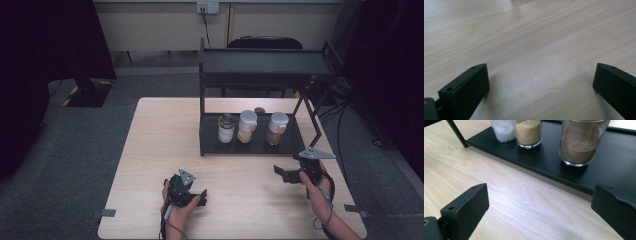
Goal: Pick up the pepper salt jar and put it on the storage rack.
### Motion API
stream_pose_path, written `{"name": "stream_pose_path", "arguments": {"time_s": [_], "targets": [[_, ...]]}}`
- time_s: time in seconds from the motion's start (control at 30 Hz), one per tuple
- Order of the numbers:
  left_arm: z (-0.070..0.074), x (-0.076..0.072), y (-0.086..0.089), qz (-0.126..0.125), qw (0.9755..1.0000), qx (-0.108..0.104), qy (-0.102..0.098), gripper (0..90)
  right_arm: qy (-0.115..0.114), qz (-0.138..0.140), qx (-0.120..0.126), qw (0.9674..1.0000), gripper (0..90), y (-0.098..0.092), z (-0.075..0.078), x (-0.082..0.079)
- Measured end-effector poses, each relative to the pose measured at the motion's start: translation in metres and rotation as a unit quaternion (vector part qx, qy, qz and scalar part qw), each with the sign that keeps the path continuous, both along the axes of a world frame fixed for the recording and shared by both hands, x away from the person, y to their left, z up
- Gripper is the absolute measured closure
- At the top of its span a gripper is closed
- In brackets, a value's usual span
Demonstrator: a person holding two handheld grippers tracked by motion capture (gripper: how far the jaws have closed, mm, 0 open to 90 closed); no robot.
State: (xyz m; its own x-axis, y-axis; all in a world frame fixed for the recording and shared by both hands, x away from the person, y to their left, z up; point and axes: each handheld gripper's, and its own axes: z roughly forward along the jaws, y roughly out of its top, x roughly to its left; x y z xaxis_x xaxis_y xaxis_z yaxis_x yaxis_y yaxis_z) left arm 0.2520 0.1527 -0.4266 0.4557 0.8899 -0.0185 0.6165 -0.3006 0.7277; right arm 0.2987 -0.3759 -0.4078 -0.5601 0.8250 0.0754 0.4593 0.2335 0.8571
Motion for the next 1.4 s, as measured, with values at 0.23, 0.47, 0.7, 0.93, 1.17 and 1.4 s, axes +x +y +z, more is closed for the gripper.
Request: {"name": "stream_pose_path", "arguments": {"time_s": [0.23, 0.47, 0.7, 0.93, 1.17, 1.4], "targets": [[0.000, 0.000, 0.000, 0.000, 1.0000, 0.000, 0.000, 0.0, 0.003, 0.003, 0.001, 1.0000, 0.5, -0.001, -0.001, -0.002], [0.000, 0.000, 0.000, 0.000, 1.0000, 0.000, 0.000, 0.0, 0.004, 0.007, 0.004, 1.0000, 0.6, -0.002, -0.002, -0.004], [0.000, 0.000, 0.000, 0.000, 1.0000, 0.000, 0.000, 0.0, 0.008, 0.009, 0.004, 0.9999, 0.5, -0.003, -0.004, -0.005], [0.000, 0.000, 0.000, 0.000, 1.0000, 0.000, 0.000, 0.0, 0.012, 0.010, 0.006, 0.9999, 0.5, -0.005, -0.006, -0.007], [0.000, 0.000, 0.000, 0.000, 1.0000, 0.000, 0.000, 0.0, 0.017, 0.012, 0.005, 0.9998, 0.6, -0.008, -0.009, -0.009], [0.000, 0.000, 0.000, 0.000, 1.0000, 0.000, 0.000, 0.0, 0.017, 0.016, 0.005, 0.9997, 0.5, -0.009, -0.009, -0.011]]}}
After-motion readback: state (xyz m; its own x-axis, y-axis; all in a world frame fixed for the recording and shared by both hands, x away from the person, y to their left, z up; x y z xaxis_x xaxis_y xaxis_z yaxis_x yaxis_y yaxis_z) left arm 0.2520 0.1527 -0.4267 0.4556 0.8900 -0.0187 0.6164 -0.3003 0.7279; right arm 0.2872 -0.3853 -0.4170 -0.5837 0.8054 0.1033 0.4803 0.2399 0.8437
